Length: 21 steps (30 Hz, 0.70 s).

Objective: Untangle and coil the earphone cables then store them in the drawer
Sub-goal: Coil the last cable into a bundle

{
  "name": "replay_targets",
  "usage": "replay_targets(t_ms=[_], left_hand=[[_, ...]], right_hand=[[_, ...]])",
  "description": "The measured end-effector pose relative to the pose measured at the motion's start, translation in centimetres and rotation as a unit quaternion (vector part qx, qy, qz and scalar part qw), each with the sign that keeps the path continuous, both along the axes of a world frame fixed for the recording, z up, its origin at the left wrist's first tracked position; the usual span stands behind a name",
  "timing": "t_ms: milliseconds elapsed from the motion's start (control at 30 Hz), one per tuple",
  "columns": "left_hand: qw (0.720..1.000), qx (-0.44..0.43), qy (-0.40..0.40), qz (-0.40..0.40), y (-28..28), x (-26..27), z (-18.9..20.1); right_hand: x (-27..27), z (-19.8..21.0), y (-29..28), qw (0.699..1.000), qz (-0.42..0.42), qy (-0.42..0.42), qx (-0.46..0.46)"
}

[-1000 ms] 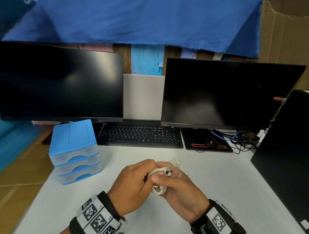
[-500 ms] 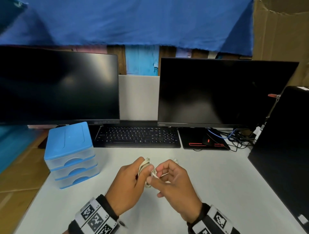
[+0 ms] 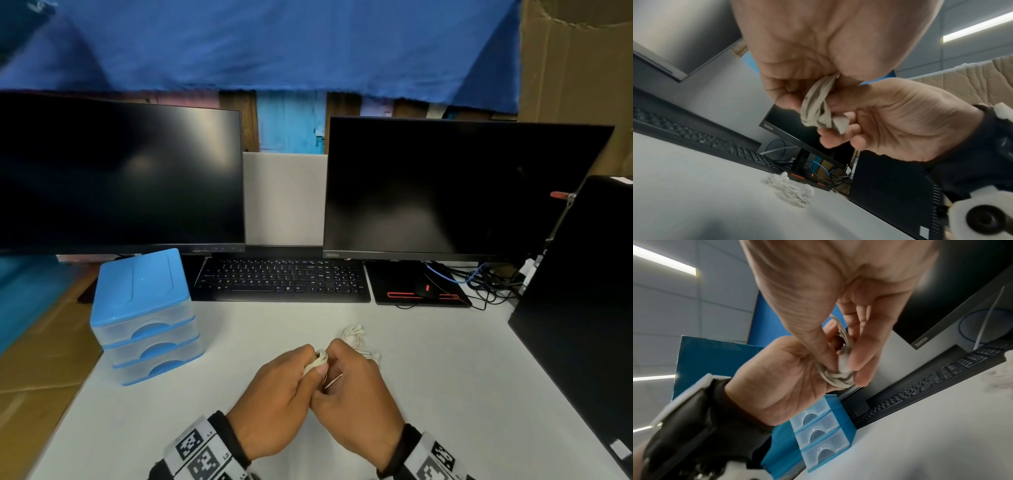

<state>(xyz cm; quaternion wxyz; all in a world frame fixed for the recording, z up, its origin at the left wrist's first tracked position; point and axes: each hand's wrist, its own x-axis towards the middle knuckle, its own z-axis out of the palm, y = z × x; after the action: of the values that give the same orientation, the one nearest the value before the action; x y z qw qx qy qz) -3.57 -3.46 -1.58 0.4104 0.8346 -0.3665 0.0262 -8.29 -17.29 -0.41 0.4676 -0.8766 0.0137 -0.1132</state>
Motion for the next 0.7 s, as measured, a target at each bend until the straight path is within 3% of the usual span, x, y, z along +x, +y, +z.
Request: replay_targets(t_ms=[233, 400, 700], left_hand=[[0.999, -0.018, 0.034, -0.016, -0.5, -0.1, -0.1], [0.986, -0.091, 0.137, -0.026, -0.4, 0.1, 0.0], [0.998, -0.019, 0.055, 0.025, 0.5, 1.2, -0.5]], right_hand=[[0.2, -0.8, -0.1, 0.999, 0.021, -0.019, -0.015], [0.4, -1.0, -0.1, 0.999, 0.000, -0.044, 0.006], [0.4, -0.4, -0.7, 0.997, 0.009, -0.056, -0.057]])
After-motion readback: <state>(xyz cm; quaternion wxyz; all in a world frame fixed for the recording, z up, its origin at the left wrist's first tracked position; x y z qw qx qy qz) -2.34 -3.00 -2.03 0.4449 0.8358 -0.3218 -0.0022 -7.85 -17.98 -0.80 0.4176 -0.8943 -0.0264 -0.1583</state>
